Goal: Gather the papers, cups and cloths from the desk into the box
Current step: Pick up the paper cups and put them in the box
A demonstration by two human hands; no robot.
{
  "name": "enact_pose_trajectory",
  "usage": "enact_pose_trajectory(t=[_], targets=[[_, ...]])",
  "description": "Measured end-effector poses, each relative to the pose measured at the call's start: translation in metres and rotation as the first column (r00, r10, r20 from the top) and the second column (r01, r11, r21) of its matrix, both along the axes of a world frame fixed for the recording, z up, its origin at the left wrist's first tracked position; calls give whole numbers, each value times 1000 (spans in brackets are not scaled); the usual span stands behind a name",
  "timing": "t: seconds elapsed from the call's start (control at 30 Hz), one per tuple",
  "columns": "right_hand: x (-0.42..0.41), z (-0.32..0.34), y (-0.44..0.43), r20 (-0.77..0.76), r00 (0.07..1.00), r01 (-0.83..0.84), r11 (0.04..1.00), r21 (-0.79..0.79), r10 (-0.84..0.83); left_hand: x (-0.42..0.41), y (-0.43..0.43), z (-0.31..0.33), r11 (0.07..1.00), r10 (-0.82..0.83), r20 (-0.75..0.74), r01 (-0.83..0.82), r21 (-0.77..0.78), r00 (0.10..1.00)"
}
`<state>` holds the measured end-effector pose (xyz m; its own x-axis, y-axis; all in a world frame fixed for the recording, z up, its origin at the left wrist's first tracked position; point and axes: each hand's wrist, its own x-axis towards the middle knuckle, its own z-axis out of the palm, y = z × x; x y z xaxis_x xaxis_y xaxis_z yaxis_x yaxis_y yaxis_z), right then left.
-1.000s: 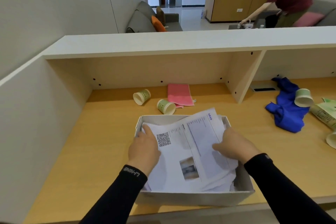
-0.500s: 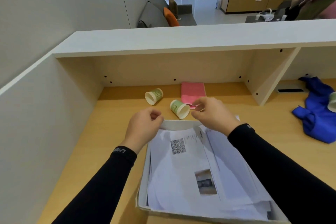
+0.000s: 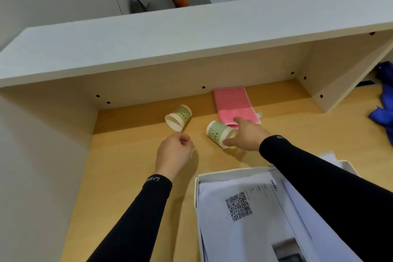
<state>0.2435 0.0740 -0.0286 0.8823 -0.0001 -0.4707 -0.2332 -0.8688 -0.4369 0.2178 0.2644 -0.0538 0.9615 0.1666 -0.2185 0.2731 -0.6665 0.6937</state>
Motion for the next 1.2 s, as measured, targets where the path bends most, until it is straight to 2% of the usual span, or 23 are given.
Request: enact_pose_trajectory(t=[0.1,0.33,0.5,0.67,0.73,0.83,0.93,1.03,1.2], targets=[[16,-19,11,-57,997,-49,995,-92,44,16,9,-13,999,43,-13,-43,16,999],[28,-39,25,-52,999,7,993,-121,-14,32,20,-23,996,85,17,-86,30,996],[33,-17,22,-63,994,88,996,31,-86,47,22,-16,987,130,130,-141,81,983],[13,23,4,12,992,120,985,122,-122,73,16,-3,968,105,238,-154,200,965],[-2,38,-7,53,985,156,976,150,-166,79,13,-1,954,73,207,-129,272,976],[-33,60,-25,75,973,201,960,197,-220,87,9,-5,942,5,72,-29,335,997],[-66,74,-36,63,967,219,934,283,-247,89,5,-19,940,-67,-19,69,334,998],[-81,70,-37,79,958,228,899,375,-276,83,4,-35,955,-42,18,35,295,999],[-89,62,-40,96,931,277,853,442,-352,72,-4,-39,954,47,64,-64,293,997]])
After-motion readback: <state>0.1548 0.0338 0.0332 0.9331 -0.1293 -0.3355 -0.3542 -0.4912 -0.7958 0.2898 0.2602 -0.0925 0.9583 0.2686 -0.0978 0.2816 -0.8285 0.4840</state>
